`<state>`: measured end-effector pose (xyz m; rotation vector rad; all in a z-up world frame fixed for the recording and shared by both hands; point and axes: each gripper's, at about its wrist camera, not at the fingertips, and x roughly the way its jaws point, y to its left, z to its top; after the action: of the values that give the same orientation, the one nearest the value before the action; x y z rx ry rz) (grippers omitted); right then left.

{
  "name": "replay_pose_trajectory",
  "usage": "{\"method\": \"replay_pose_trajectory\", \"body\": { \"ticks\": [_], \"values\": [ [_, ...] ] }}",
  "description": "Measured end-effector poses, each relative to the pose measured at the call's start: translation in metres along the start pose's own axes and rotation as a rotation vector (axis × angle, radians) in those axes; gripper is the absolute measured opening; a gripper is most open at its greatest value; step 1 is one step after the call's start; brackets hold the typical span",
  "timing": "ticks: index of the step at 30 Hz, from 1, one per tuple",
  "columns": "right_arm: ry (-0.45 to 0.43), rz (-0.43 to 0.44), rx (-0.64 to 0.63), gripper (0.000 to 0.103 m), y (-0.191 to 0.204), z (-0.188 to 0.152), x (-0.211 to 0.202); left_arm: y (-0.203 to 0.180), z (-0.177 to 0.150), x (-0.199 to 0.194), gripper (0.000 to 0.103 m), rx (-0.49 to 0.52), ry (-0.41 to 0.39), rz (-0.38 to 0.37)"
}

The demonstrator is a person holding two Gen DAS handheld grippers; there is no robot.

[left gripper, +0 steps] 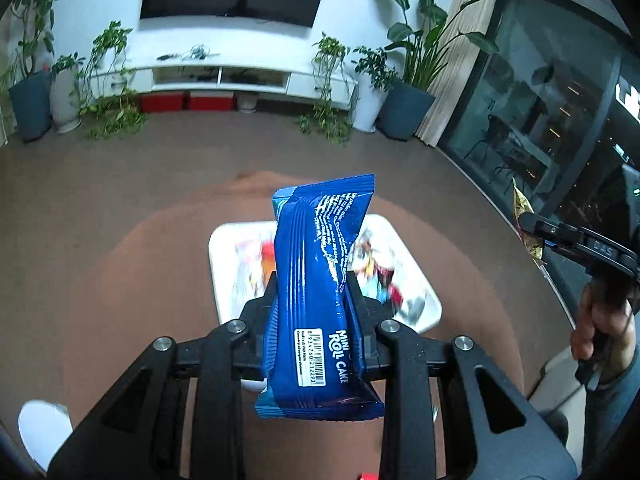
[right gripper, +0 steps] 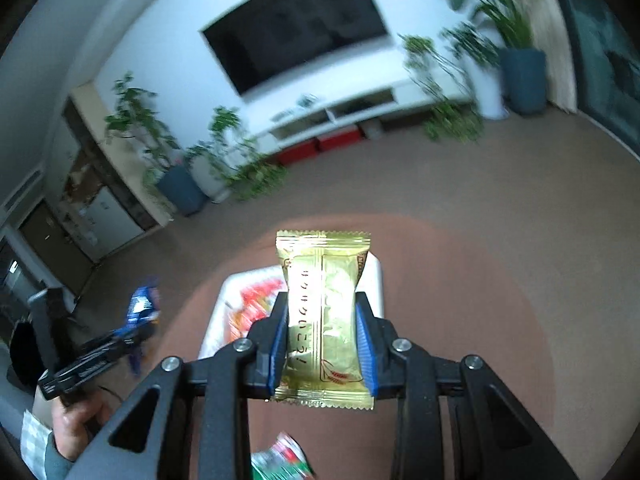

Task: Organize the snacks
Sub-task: 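Carry the blue and gold packets over the white tray and release them inside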

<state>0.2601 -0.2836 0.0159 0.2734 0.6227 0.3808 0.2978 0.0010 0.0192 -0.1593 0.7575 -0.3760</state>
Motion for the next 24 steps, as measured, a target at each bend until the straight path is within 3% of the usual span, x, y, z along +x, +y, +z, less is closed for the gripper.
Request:
{"method": "replay_pose_trajectory", "body": {
  "ticks": [6, 13, 24],
  "values": [
    [0.073, 0.027, -0.039, 0.033, 0.022, 0.009, 0.060, 0.006, 0.015, 0.055, 0.026, -0.033, 0.053, -0.024],
    [0.209, -0.080, -0.032, 0.033, 0.001, -0.017, 0.134, 0.009, 0.007, 0.122, 0.026, -0.043, 0.136, 0.001],
    [0.279, -0.126, -0.010, 0.033, -0.019, -0.036, 0.170, -0.001, -0.015, 0.185, 0.026, -0.014, 0.191, 0.025]
  ]
}}
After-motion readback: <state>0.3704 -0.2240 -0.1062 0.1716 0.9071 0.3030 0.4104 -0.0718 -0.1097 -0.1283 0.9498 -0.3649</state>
